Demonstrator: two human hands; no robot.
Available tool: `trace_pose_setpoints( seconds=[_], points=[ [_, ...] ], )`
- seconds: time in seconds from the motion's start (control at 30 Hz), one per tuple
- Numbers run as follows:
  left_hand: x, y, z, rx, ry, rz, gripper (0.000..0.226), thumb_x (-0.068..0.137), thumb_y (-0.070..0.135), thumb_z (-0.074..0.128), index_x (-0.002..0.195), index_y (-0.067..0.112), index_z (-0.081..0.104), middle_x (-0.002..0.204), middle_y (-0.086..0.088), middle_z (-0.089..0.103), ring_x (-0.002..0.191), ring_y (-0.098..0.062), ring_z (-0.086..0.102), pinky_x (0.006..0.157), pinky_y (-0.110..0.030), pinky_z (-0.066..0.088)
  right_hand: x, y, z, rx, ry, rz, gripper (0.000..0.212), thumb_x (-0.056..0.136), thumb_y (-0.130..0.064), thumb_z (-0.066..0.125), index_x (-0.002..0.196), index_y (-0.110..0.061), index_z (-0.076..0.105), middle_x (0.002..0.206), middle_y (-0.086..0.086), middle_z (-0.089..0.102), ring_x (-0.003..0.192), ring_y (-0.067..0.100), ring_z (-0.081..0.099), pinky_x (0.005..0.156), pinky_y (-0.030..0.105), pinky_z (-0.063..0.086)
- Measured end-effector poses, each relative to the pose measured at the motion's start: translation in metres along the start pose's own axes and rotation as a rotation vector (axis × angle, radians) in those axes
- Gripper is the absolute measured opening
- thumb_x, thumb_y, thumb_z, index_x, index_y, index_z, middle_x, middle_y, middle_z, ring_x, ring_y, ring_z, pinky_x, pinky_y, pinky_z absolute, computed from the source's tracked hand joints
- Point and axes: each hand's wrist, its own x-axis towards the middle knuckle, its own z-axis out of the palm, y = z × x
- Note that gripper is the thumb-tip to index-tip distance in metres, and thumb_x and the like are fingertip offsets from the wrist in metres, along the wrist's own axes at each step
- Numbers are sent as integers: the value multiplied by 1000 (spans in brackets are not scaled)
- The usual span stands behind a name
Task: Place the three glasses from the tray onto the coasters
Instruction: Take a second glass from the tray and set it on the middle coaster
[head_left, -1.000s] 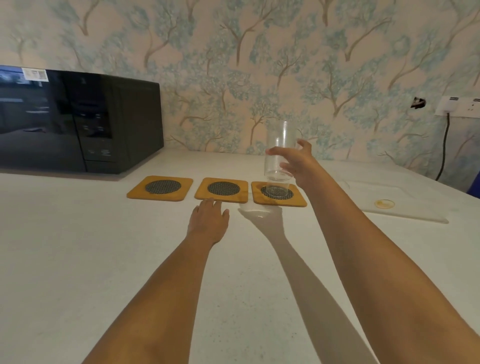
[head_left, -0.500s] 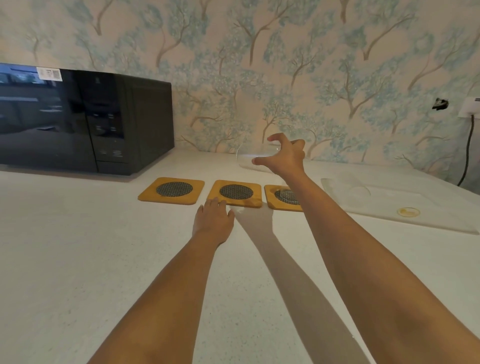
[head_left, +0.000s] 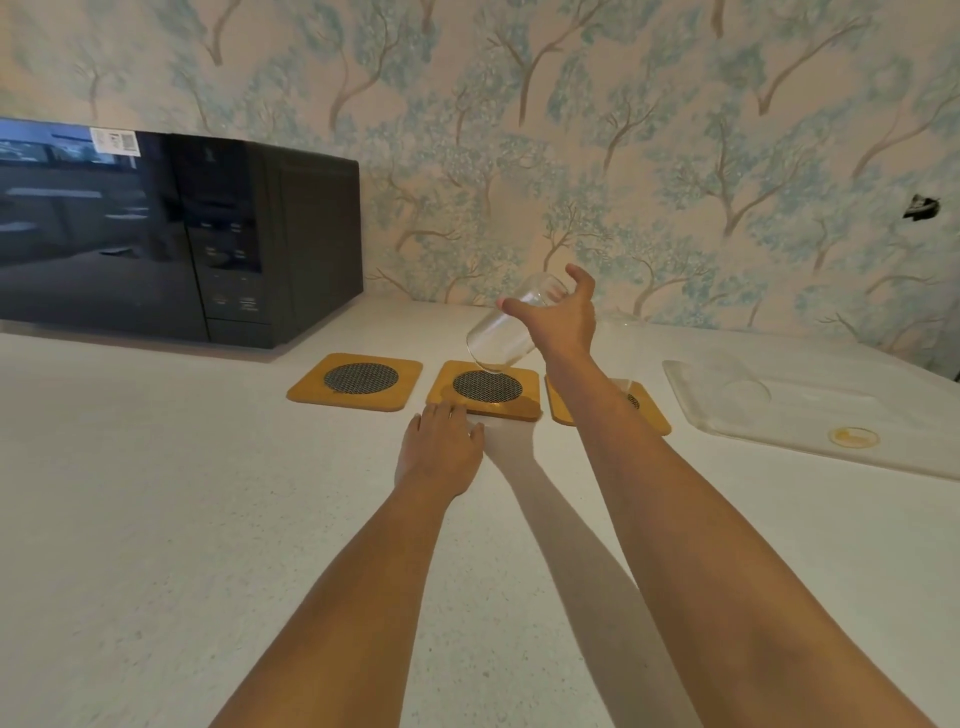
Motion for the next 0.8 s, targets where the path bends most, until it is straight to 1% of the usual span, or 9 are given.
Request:
trace_pose_setpoints(
  seconds=[0.07,0.1,0.23,0.33,0.43,0.5,0.63,0.73,0.8],
  points=[
    [0,0,0,-4,8,3,46,99,36,30,136,11,39,143,-8,43,132,-24,37,112,-39,28,-2,3,2,162,-6,0,92,66,-19,86,138,-25,29,137,16,48,110,16,49,89,26,41],
    [0,0,1,-6,15,6,45,99,36,30,135,11,39,142,-8,43,132,-24,38,112,-39,29,-2,4,3,235,-13,16,92,66,-17,87,137,-26,29,137,17,46,108,16,49,88,25,41],
    [0,-2,2,-17,19,4,46,99,37,30,138,13,37,145,-6,41,133,-23,38,112,-38,30,0,4,8,433,-3,150,76,65,-23,87,128,-26,44,141,7,45,123,23,48,106,40,44],
    [1,-1,1,4,6,2,48,98,38,30,140,15,34,147,-6,38,136,-23,35,113,-39,29,2,2,8,537,-39,247,67,69,-28,85,127,-25,53,143,1,48,127,24,49,104,41,46],
    [1,0,1,4,11,-3,47,98,37,31,140,14,35,147,-7,38,135,-24,34,112,-39,29,0,-1,3,651,-162,405,73,76,-32,79,139,-22,43,140,5,46,123,24,49,97,39,47],
    [0,0,0,3,10,-6,47,98,38,31,139,14,36,147,-8,38,136,-24,34,113,-39,28,1,0,-2,828,-210,557,75,79,-32,76,143,-19,39,139,10,42,122,25,47,94,42,46],
    [0,0,0,10,-3,-15,49,99,39,30,142,15,32,152,-8,32,141,-25,27,115,-40,24,5,4,-14,1188,-190,820,81,78,-20,79,146,-19,35,147,12,33,138,30,33,106,59,35],
    [0,0,0,9,1,-8,48,99,38,31,141,15,35,150,-7,35,139,-24,30,115,-40,26,4,4,-18,1237,-219,902,75,77,-2,75,142,-16,40,147,14,33,141,34,29,108,62,30],
    [-1,0,0,9,1,-18,48,98,38,31,140,15,35,150,-7,35,139,-24,31,114,-39,27,4,1,-18,1161,-250,886,72,77,6,68,141,-15,41,148,15,33,142,35,27,108,62,29]
  ],
)
